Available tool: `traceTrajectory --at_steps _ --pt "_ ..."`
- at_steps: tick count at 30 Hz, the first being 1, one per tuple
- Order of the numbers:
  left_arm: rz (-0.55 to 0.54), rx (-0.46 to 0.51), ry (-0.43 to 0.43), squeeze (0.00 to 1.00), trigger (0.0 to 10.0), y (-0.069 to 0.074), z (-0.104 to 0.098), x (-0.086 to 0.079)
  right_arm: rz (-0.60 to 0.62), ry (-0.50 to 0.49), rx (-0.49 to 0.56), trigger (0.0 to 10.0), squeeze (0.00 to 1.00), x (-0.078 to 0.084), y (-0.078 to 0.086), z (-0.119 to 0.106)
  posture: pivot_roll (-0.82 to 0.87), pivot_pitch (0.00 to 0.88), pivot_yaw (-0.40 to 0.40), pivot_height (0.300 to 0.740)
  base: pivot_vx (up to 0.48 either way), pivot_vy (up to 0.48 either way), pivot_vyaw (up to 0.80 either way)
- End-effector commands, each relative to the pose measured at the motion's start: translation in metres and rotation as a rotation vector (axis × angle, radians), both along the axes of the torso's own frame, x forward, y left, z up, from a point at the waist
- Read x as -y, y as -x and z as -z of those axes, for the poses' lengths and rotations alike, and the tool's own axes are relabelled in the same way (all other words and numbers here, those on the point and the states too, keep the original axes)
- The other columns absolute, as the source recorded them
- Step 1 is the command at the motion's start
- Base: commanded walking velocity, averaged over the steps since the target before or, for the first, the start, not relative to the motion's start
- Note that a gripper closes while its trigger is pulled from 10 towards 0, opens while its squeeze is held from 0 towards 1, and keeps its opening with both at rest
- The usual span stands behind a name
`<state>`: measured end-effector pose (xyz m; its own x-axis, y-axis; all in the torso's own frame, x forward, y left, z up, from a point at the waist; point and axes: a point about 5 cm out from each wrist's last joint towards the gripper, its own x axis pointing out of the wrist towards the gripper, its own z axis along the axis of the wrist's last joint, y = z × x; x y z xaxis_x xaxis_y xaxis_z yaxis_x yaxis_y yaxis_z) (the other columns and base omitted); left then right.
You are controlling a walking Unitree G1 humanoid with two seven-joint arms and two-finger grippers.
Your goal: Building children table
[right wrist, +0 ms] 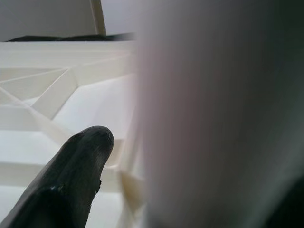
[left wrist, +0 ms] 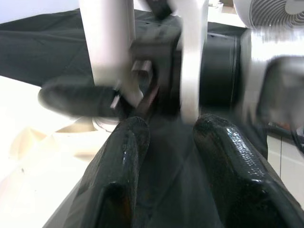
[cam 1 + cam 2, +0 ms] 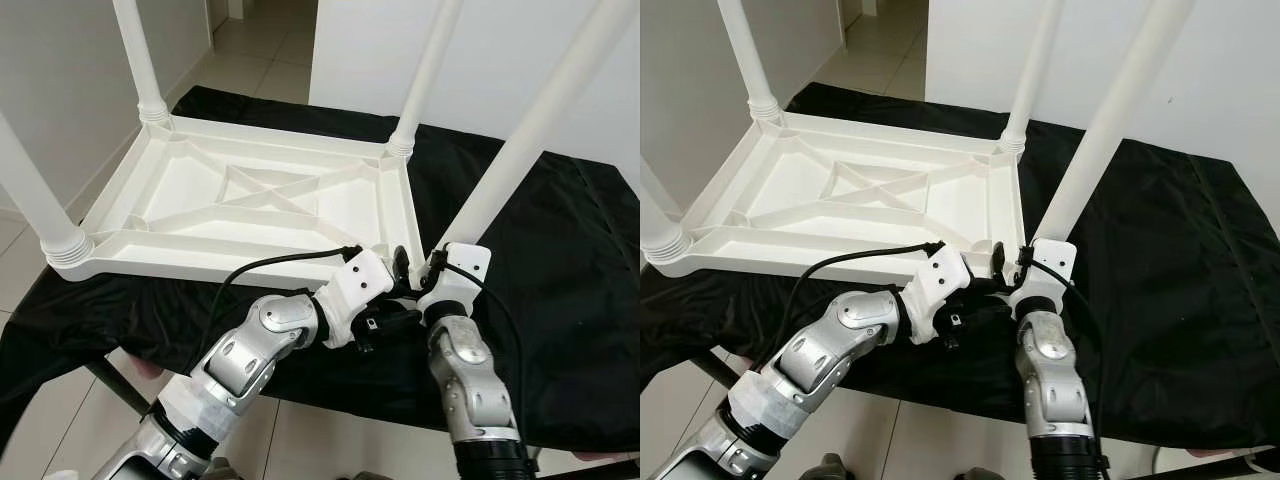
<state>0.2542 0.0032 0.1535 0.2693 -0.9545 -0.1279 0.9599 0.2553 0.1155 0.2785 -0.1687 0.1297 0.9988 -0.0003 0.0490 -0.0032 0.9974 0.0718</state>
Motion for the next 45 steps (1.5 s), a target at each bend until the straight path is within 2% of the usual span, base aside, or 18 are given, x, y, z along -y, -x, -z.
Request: traceTrajectory --at_steps 1,7,9,12,13,17,19,21,26,27,29,30,34,42,43,45 --pt "0.063 -0.007 -0.015 0.0 10.0 0.004 0.002 0.002 -0.028 -0.004 -0.002 10.0 0.0 0.007 0.002 0.004 0.06 0.0 -0.092 0.74 0.0 0.0 0.0" --pt "0.044 -0.006 -0.033 0.0 10.0 -0.001 0.003 -0.009 -0.163 0.074 -0.004 10.0 0.0 0.022 0.003 0.007 0.06 0.0 -0.093 0.74 0.0 0.0 0.0" --pt "0.043 -0.014 -0.025 0.0 10.0 -0.002 0.001 -0.013 -0.268 0.114 -0.001 10.0 0.0 0.025 0.005 0.009 0.06 0.0 -0.088 0.74 0.0 0.0 0.0" --pt "0.043 -0.014 -0.025 0.0 10.0 -0.002 0.001 -0.013 -0.268 0.114 -0.001 10.0 0.0 0.025 0.005 0.009 0.06 0.0 -0.088 0.74 0.0 0.0 0.0" --pt "0.053 -0.021 -0.026 0.0 10.0 -0.001 0.001 -0.016 -0.373 0.155 -0.001 10.0 0.0 0.027 0.005 0.011 0.06 0.0 -0.081 0.74 0.0 0.0 0.0" --pt "0.084 -0.022 -0.033 0.0 10.0 0.003 0.001 -0.017 -0.462 0.172 -0.007 10.0 0.0 0.032 -0.002 0.01 0.07 0.0 -0.08 0.74 0.0 0.0 0.0" --pt "0.084 -0.022 -0.033 0.0 10.0 0.003 0.001 -0.017 -0.462 0.172 -0.007 10.0 0.0 0.032 -0.002 0.01 0.07 0.0 -0.08 0.74 0.0 0.0 0.0" --pt "0.079 -0.018 -0.028 0.0 10.0 0.002 0.0 -0.016 -0.489 0.189 0.002 10.0 0.0 0.034 -0.011 0.007 0.07 0.0 -0.08 0.74 0.0 0.0 0.0" --pt "0.074 -0.016 -0.023 0.0 10.0 0.002 0.0 -0.014 -0.495 0.214 0.001 10.0 0.0 0.034 -0.018 0.006 0.07 0.0 -0.081 0.74 0.0 0.0 0.0" --pt "0.072 -0.017 -0.02 0.0 10.0 0.002 -0.001 -0.014 -0.499 0.219 -0.004 8.8 0.0 0.034 -0.02 0.006 0.07 0.0 -0.084 0.74 0.0 0.0 0.0" --pt "0.072 -0.017 -0.02 0.0 10.0 0.002 -0.001 -0.014 -0.499 0.219 -0.004 8.8 0.0 0.034 -0.02 0.006 0.07 0.0 -0.084 0.74 0.0 0.0 0.0" --pt "0.069 -0.016 -0.014 0.0 10.0 0.002 -0.001 -0.012 -0.524 0.223 -0.02 0.0 0.0 0.034 -0.02 0.011 0.08 0.0 -0.09 0.74 0.0 0.0 0.0" --pt "0.068 -0.016 -0.013 0.0 10.0 0.002 -0.002 -0.012 -0.533 0.222 -0.025 0.0 0.0 0.034 -0.019 0.013 0.08 0.0 -0.09 0.74 0.0 0.0 0.0" --pt "0.071 -0.02 -0.012 0.0 10.0 0.004 -0.002 -0.011 -0.538 0.207 -0.069 0.0 0.0 0.045 -0.009 0.026 0.06 0.0 -0.084 0.74 0.0 0.0 0.0" --pt "0.073 -0.021 -0.012 0.0 10.0 0.004 -0.002 -0.011 -0.53 0.209 -0.067 4.0 0.0 0.046 -0.009 0.027 0.06 0.0 -0.084 0.74 0.0 0.0 0.0" --pt "0.074 -0.022 -0.012 0.0 10.0 0.004 -0.001 -0.011 -0.528 0.199 -0.073 4.0 0.0 0.046 -0.008 0.028 0.06 0.0 -0.083 0.74 0.0 0.0 0.0"
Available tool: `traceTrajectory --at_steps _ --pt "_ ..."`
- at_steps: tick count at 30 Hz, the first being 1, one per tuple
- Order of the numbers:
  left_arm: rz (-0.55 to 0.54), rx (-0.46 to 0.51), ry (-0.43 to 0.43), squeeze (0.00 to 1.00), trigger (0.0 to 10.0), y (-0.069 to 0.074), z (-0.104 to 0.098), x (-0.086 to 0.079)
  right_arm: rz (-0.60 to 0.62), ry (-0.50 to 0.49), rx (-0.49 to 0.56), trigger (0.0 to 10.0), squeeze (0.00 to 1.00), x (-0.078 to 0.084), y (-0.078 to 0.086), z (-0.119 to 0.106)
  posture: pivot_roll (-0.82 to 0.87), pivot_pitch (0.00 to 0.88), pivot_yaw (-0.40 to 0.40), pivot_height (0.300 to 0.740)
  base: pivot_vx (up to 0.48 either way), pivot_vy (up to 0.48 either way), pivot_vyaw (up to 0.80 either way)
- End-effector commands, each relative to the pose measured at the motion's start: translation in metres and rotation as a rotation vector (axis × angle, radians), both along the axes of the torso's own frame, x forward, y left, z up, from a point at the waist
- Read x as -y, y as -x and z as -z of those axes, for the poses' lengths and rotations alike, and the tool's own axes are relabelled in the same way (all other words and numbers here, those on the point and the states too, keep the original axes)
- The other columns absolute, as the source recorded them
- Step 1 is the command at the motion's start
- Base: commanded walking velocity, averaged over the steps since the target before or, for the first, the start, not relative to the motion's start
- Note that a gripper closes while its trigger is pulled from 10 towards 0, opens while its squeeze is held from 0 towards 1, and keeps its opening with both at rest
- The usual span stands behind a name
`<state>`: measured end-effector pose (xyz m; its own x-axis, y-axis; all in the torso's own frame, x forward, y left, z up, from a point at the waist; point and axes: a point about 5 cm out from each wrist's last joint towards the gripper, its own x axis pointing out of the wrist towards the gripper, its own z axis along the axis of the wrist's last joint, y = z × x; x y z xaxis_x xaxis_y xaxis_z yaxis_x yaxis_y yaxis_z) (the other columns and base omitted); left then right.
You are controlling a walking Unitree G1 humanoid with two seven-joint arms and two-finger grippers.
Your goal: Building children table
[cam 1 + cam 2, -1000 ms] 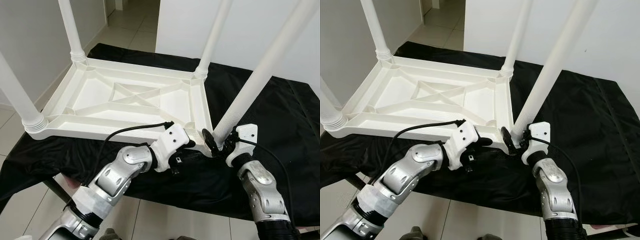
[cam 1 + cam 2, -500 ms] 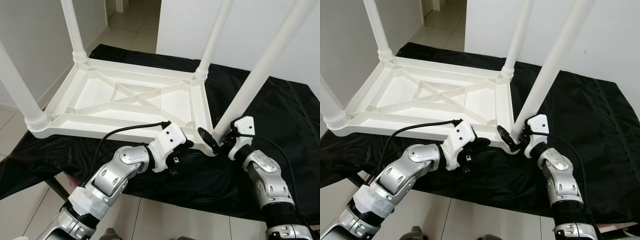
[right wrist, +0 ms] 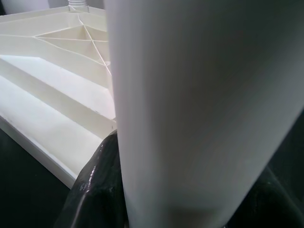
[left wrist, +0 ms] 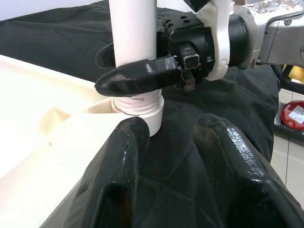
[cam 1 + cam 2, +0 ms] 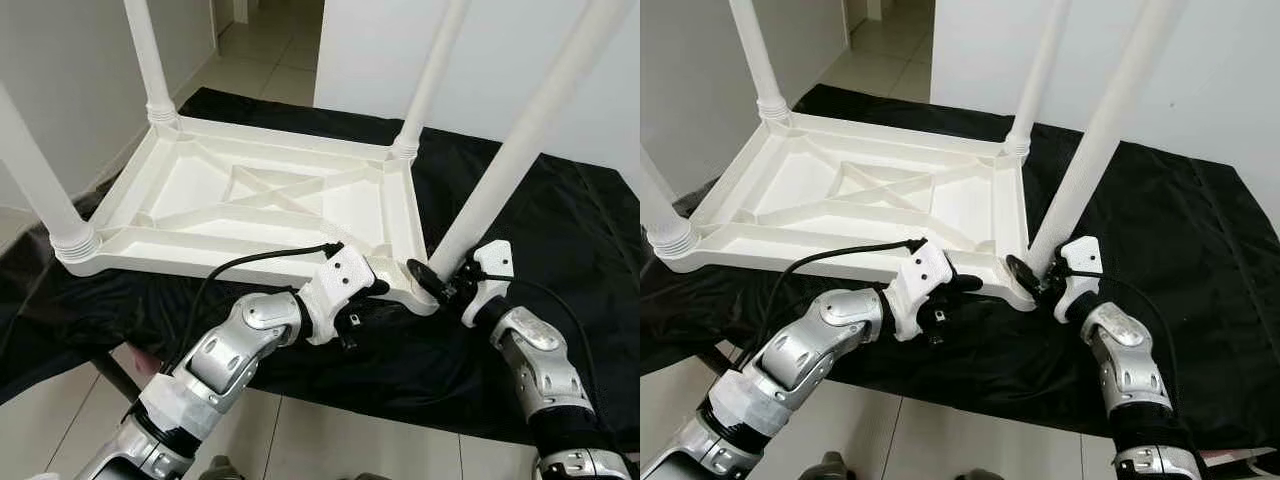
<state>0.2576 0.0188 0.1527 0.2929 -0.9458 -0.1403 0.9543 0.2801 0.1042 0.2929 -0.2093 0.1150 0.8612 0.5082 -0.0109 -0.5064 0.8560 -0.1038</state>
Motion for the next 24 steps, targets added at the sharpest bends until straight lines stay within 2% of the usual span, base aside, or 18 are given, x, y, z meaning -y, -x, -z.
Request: traceTrajectory --at_steps 1,2,7,15,18,19,20,21,23,24 --pt "0.101 -0.008 -0.002 0.0 10.0 0.008 -0.002 0.004 0.005 0.026 -0.055 4.0 0.0 0.005 0.007 0.013 0.06 0.0 -0.083 0.74 0.0 0.0 0.0" --pt "0.102 -0.008 -0.003 0.0 10.0 0.008 -0.002 0.005 0.031 0.023 -0.056 10.0 0.0 0.007 0.007 0.014 0.06 0.0 -0.084 0.74 0.0 0.0 0.0" --pt "0.105 -0.01 -0.002 0.0 10.0 0.008 -0.002 0.005 0.143 0.053 -0.106 10.0 0.0 0.007 0.005 0.022 0.06 0.0 -0.085 0.74 0.0 0.0 0.0" --pt "0.106 -0.012 -0.001 0.0 10.0 0.009 -0.002 0.005 0.285 -0.012 -0.114 10.0 0.0 -0.008 0.006 0.024 0.07 0.0 -0.084 0.74 0.0 0.0 0.0" --pt "0.108 -0.015 -0.002 0.0 10.0 0.01 -0.002 0.005 0.473 -0.067 -0.123 10.0 0.0 -0.011 0.007 0.024 0.06 0.0 -0.082 0.74 0.0 0.0 0.0" --pt "0.108 -0.015 -0.002 0.0 10.0 0.01 -0.002 0.005 0.473 -0.067 -0.123 10.0 0.0 -0.011 0.007 0.024 0.06 0.0 -0.082 0.74 0.0 0.0 0.0" --pt "0.11 -0.016 -0.003 0.0 10.0 0.011 -0.002 0.005 0.592 -0.073 -0.117 10.0 0.0 -0.014 0.01 0.024 0.06 0.0 -0.081 0.74 0.0 0.0 0.0" --pt "0.11 -0.016 -0.003 0.0 10.0 0.011 -0.002 0.005 0.592 -0.073 -0.117 10.0 0.0 -0.014 0.01 0.024 0.06 0.0 -0.081 0.74 0.0 0.0 0.0" --pt "0.113 -0.016 -0.004 0.0 10.0 0.011 -0.002 0.005 0.701 -0.078 -0.104 10.0 0.0 -0.018 0.014 0.023 0.06 0.001 -0.083 0.74 0.0 0.0 0.0" --pt "0.113 -0.016 -0.004 0.0 10.0 0.011 -0.002 0.005 0.701 -0.078 -0.104 10.0 0.0 -0.018 0.014 0.023 0.06 0.001 -0.083 0.74 0.0 0.0 0.0"
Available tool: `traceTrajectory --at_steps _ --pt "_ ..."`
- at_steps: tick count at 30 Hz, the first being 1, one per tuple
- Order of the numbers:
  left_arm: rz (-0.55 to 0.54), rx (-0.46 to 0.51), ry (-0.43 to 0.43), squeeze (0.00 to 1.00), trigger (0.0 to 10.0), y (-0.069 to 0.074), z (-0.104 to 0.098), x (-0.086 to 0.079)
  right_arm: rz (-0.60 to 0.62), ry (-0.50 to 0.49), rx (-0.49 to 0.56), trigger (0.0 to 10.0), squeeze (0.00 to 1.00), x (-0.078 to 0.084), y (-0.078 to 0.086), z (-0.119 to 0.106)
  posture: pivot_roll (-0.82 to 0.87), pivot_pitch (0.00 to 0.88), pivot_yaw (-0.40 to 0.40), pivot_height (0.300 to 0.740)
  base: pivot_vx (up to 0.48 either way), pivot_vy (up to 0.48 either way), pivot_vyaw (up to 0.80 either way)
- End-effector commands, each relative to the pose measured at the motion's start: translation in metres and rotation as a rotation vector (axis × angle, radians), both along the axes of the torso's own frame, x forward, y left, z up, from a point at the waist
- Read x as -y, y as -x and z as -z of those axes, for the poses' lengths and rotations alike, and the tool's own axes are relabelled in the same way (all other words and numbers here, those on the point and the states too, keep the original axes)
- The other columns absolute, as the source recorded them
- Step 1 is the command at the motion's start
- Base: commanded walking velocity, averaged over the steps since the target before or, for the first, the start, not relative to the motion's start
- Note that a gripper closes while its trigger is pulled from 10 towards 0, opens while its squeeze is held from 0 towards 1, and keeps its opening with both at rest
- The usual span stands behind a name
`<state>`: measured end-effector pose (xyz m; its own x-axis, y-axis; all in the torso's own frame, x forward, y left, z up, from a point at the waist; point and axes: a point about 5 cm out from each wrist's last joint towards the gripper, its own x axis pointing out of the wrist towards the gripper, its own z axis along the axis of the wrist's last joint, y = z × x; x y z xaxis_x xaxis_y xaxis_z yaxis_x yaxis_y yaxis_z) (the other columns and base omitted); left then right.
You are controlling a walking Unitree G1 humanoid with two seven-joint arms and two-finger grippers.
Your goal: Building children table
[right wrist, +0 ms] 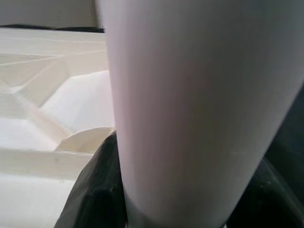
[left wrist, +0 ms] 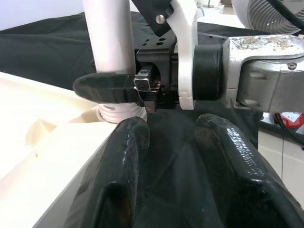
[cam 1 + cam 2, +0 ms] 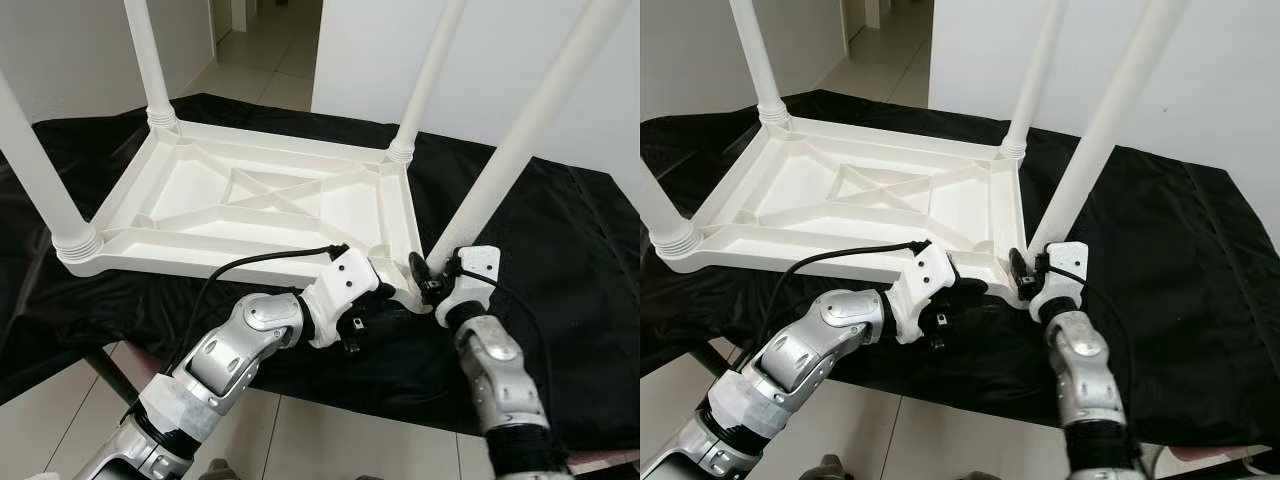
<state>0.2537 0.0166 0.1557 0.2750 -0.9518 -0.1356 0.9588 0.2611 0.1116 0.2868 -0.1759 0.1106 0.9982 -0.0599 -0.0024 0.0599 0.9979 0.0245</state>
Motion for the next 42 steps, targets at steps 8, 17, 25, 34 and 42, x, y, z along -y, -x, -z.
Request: traceTrajectory --at_steps 8,17,25,34,42 --pt "0.094 -0.028 -0.009 0.0 10.0 0.008 0.002 0.003 0.29 0.024 -0.109 10.0 0.0 0.001 0.019 0.017 0.06 0.001 -0.085 0.74 0.0 0.0 0.0" --pt "0.094 -0.031 -0.012 0.0 10.0 0.009 0.003 0.003 0.196 -0.065 -0.081 10.0 0.0 -0.027 0.016 0.009 0.07 0.0 -0.096 0.74 0.0 0.0 0.0" --pt "0.087 -0.031 -0.008 0.0 10.0 0.01 0.003 0.004 0.063 -0.138 0.013 10.0 1.0 -0.02 0.014 -0.001 0.08 0.0 -0.109 0.74 0.0 0.0 0.0" --pt "0.091 -0.034 -0.011 0.0 10.0 0.01 0.004 0.003 -0.106 -0.067 0.009 10.0 1.0 0.003 0.019 0.003 0.08 0.0 -0.101 0.74 0.0 0.0 0.0" --pt "0.102 -0.028 -0.015 0.0 10.0 0.009 0.003 0.004 -0.342 0.069 -0.004 10.0 0.0 0.019 0.02 0.004 0.07 0.0 -0.09 0.74 0.0 0.0 0.0"
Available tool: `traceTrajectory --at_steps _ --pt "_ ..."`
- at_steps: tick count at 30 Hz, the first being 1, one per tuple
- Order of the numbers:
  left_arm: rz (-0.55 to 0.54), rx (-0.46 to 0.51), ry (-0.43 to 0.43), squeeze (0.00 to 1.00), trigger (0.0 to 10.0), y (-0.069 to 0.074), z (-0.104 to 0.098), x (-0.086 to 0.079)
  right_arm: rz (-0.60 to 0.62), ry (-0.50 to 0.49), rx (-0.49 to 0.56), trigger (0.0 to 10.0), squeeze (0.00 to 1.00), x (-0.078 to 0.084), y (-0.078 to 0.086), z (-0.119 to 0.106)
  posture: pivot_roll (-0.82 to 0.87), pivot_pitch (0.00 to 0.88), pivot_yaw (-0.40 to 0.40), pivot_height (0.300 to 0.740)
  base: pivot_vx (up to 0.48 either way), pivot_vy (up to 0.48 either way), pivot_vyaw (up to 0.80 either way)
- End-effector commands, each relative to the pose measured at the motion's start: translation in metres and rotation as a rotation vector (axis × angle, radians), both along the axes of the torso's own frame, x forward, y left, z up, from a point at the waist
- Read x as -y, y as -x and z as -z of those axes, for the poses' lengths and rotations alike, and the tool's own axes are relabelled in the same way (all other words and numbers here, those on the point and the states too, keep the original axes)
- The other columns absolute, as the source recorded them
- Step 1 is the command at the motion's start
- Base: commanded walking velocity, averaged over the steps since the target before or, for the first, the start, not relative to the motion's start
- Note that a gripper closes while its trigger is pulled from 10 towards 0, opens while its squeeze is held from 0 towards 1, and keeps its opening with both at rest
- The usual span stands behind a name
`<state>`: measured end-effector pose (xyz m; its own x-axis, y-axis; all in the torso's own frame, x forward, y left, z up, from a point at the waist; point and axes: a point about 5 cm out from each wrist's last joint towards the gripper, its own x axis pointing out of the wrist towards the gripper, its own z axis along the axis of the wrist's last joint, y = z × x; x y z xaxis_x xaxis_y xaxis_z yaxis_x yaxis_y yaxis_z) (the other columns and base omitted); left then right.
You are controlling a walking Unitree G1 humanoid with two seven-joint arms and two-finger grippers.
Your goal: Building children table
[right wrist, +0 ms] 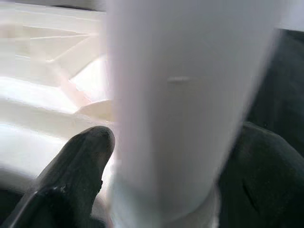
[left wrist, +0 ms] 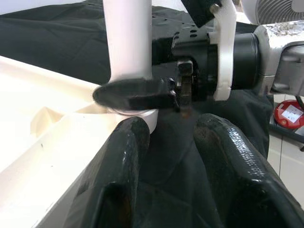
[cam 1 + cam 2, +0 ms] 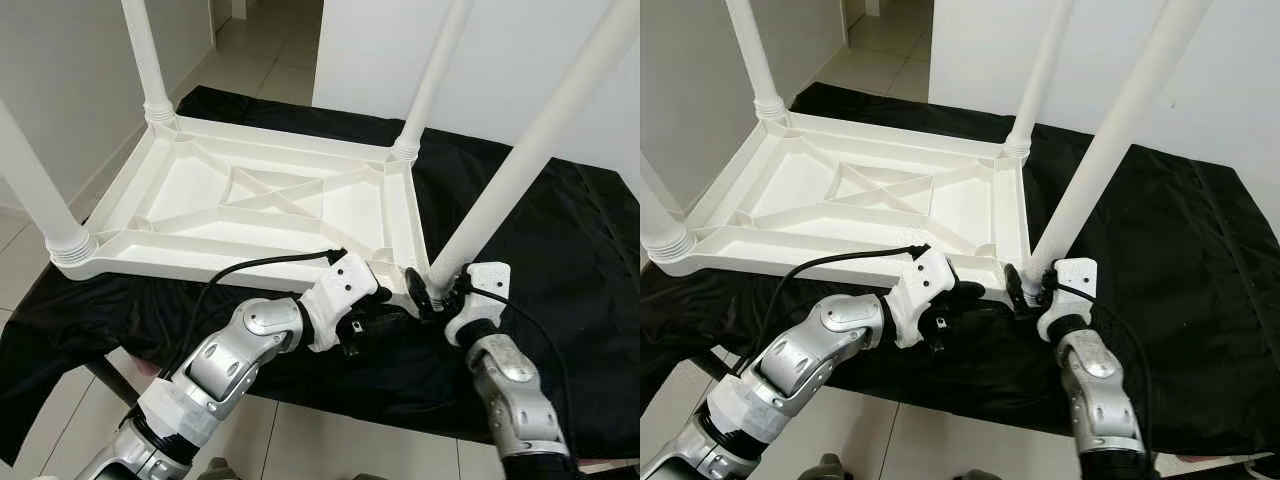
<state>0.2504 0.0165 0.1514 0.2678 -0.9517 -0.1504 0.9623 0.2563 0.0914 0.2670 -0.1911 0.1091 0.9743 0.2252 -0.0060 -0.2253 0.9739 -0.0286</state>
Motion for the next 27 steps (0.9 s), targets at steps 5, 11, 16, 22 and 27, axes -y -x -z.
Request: traceTrajectory --at_steps 5,11,16,22,27 --pt "0.103 -0.002 -0.005 0.0 10.0 0.005 -0.002 0.005 -0.184 0.1 0.03 10.0 0.0 0.009 -0.008 -0.006 0.07 0.0 -0.09 0.74 0.0 0.0 0.0" --pt "0.103 0.004 -0.003 0.0 10.0 0.005 -0.003 0.006 -0.255 0.122 0.031 10.0 0.0 0.008 -0.019 -0.011 0.09 0.0 -0.094 0.74 0.0 0.0 0.0" --pt "0.099 0.006 0.001 0.0 10.0 0.004 -0.004 0.007 -0.304 0.147 0.022 10.0 0.0 0.005 -0.028 -0.011 0.09 0.0 -0.1 0.74 0.0 0.0 0.0" --pt "0.093 0.007 0.002 0.0 10.0 0.004 -0.004 0.007 -0.34 0.145 -0.006 0.0 0.0 0.001 -0.028 -0.002 0.1 0.0 -0.105 0.74 0.0 0.0 0.0" --pt "0.093 0.008 0.005 0.0 10.0 0.003 -0.004 0.007 -0.35 0.12 -0.04 0.0 0.0 0.005 -0.025 0.008 0.09 0.0 -0.098 0.74 0.0 0.0 0.0"
